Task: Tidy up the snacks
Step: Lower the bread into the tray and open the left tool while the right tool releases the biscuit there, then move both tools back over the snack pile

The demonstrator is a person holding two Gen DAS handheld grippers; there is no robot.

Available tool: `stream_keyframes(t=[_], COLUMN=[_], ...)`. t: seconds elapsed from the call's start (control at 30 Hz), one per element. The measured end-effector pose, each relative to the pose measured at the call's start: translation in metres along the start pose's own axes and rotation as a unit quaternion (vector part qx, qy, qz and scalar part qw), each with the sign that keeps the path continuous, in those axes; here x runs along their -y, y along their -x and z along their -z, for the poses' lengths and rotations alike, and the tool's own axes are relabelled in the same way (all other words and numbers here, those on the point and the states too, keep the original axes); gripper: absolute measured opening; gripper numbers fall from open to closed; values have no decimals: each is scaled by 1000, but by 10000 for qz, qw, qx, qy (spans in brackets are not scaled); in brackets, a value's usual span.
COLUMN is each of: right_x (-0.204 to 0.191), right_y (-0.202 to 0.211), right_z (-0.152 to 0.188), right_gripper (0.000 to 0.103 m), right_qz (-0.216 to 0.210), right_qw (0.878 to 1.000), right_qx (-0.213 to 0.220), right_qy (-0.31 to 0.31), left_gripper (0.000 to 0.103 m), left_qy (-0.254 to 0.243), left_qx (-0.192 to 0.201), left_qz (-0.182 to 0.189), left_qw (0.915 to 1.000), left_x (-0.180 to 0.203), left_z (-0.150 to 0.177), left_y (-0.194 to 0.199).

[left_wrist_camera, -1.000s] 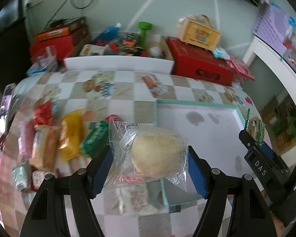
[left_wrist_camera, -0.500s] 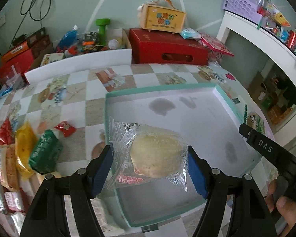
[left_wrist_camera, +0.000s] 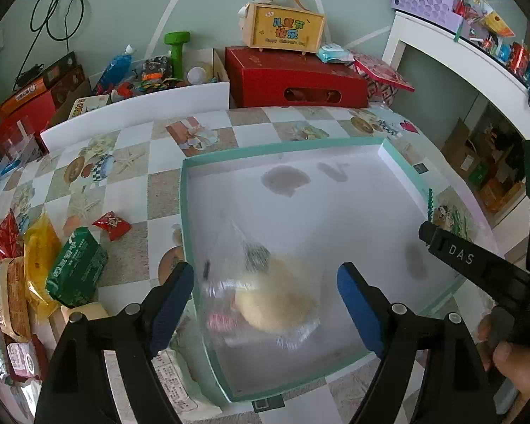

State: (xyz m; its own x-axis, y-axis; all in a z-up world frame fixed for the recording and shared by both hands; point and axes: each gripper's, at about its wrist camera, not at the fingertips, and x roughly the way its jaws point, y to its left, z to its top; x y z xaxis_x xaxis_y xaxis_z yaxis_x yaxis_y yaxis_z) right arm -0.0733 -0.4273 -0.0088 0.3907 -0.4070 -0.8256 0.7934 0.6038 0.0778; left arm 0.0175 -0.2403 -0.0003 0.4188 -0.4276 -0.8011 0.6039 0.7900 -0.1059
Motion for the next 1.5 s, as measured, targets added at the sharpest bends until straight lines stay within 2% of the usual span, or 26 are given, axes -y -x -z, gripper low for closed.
stream_keyframes(t=[0.1, 0.13, 0.17, 0.3, 0.37, 0.5, 0.6, 0.73, 0.83, 1.07, 1.37, 1.5], right_x=[-2, -3, -4, -8, -9, -10, -9, -10, -15, -18, -44, -68], right_y=[1, 2, 3, 5, 4, 5, 12, 17, 21, 26, 37, 46], right_z=[0, -1, 0, 0, 1, 1, -1, -2, -1, 0, 10, 18], right_gripper=[80, 90, 95, 103, 103, 103, 103, 103, 103, 103, 103, 103], right_qz=[-16, 28, 47, -1, 18, -57, -273, -593, -530, -534, -765, -957], right_qw=[10000, 10000, 9999, 9998, 9998, 9997, 9990, 9969, 9960, 9955, 9931, 9882], right_qx=[40, 70, 101, 142, 121, 182, 348, 522, 719, 767, 687, 717], right_qy=[3, 29, 51, 121, 162, 140, 48, -36, 75, 156, 571, 956], left_gripper=[96, 97, 97, 98, 103, 103, 103, 103, 103, 103, 103, 103], left_qy=[62, 123, 159, 332, 402, 632, 916, 1052, 1083, 1431, 1463, 1656], left_qx=[34, 102, 140, 302, 375, 438, 618, 809, 863, 628, 58, 68], left_qz=[-54, -85, -94, -163, -231, -325, -384, -593, -769, -747, -1233, -1334], left_qw=[10000, 9998, 9997, 9989, 9982, 9965, 9931, 9894, 9874, 9849, 9815, 9771], left_x=[-5, -8, -10, -20, -24, -36, -48, -59, -66, -90, -127, -151], left_z=[0, 0, -1, -3, -3, -3, -1, 1, 2, 8, 18, 24], left_y=[4, 7, 9, 17, 19, 22, 26, 32, 34, 38, 47, 62])
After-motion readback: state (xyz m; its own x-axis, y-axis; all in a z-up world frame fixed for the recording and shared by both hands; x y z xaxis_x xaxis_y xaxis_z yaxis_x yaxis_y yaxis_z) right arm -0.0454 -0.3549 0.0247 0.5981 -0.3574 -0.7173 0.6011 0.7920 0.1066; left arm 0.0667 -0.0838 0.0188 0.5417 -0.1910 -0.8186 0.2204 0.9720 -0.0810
